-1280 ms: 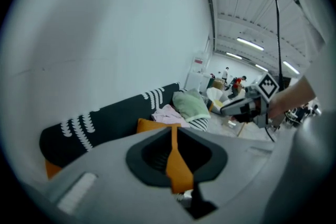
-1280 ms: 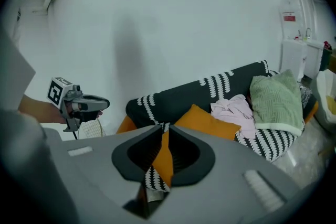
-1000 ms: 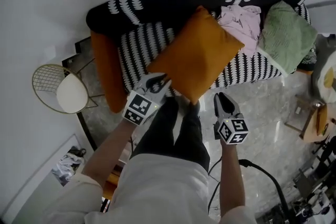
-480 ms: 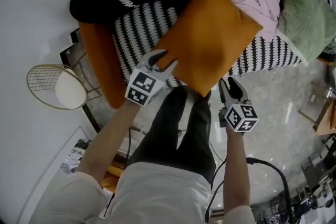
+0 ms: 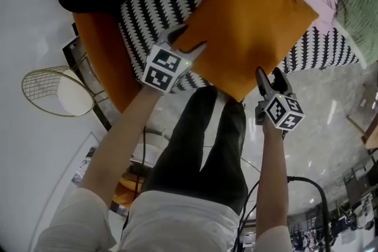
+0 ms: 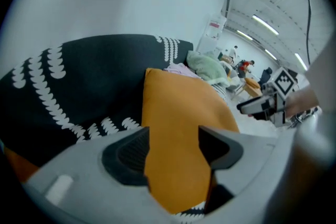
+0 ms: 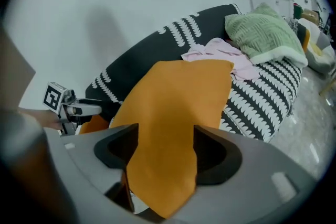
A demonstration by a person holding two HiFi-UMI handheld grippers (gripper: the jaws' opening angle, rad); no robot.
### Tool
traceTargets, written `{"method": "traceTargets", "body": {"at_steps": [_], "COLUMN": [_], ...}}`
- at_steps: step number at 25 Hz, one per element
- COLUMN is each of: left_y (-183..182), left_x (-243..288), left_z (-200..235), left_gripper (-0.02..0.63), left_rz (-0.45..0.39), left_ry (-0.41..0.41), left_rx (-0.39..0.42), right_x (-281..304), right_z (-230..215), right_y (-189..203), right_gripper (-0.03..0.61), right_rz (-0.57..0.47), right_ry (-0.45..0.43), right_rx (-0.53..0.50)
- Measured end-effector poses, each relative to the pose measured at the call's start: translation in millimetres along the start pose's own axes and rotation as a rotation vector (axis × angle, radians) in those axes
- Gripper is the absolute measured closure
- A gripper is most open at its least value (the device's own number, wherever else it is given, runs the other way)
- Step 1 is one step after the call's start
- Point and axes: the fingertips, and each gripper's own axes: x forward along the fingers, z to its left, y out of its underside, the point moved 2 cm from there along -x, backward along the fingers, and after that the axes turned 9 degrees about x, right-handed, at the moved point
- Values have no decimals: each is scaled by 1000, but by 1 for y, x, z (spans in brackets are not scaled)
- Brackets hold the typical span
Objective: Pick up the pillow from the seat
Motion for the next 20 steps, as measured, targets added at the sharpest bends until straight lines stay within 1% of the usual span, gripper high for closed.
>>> {"method": "traceTargets", "body": {"at_steps": [2,4,6,7,9,10,13,14,15,17,20], "left_y": [12,24,36,42,56,61,74,76,77,77,71], "left_x": [19,38,56,63,76,82,96,100,104,109,103], "left_z": [8,13,16,17,18,18,19,20,19,14,5], "left_gripper": [277,226,186,156,118,103,105,130,165,236,306], "left_rz": [30,55,82,101,135,146,178,187,191,191,188], "left_ry": [9,27,56,69,89,98,133,148,162,181,185], "left_rx": [4,1,-23,-36,-54,-61,-80,-84,-87,-87,-67], "right_x": [14,27,41,47,58,63,79,84,87,90,84], "right_z": [-16,-32,-45,-50,-58,-62,-67,-66,-64,-62,-56], "right_y": [3,7,13,16,24,28,43,45,45,44,44], "right_gripper": [188,102,66,46,23,23,25,63,124,185,244], "right_rz": [8,8,16,21,28,33,70,81,90,112,134], "right_ry": [36,68,81,82,76,69,13,-17,-40,-55,-46], "right_rx": [29,62,85,98,132,149,199,208,204,180,147]}}
